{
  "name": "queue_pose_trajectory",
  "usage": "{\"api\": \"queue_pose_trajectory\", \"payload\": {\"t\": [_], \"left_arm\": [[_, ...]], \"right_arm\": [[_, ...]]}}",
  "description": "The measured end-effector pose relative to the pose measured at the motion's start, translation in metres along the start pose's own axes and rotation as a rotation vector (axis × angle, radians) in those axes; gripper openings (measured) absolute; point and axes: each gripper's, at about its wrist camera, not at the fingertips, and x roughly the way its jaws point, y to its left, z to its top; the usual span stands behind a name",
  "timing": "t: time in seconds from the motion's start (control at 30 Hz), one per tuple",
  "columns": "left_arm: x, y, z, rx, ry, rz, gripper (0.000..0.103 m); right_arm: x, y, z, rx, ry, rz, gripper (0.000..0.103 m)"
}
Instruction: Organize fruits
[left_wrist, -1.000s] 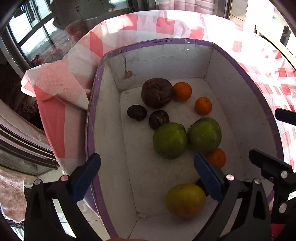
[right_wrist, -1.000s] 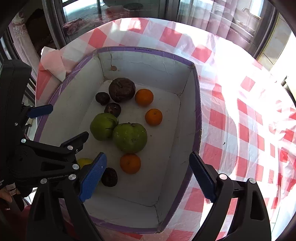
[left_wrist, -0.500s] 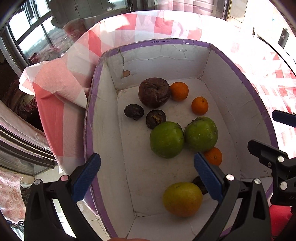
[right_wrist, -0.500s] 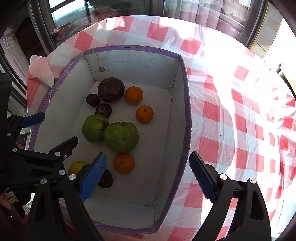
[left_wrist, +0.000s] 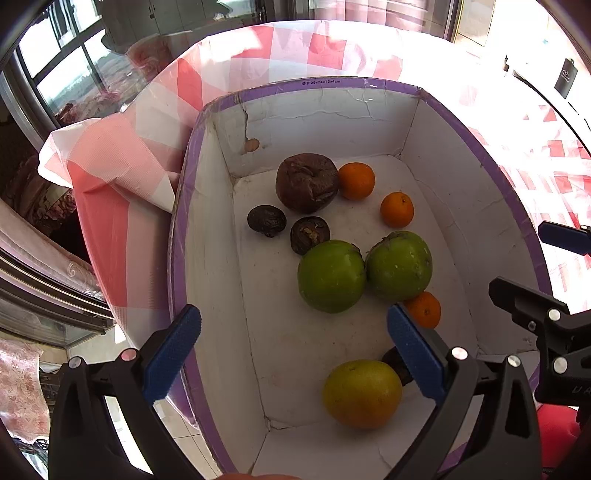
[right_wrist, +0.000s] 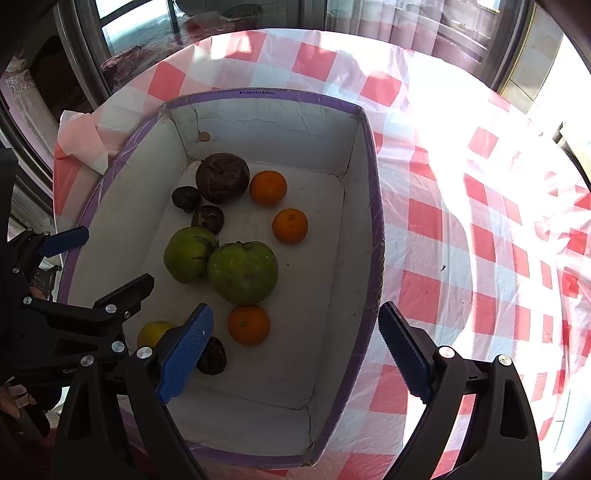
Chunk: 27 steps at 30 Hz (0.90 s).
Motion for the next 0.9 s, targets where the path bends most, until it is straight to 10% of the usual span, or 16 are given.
{"api": "queue_pose_trajectory", "payload": {"t": [0.9], "left_arm": [[-0.0013, -0.0016, -0.0019, 0.003, 0.004, 0.003, 0.101]], "right_arm": [[0.0045, -0.0001, -0.0022, 0.026, 0.012, 0.010, 0.088]]}}
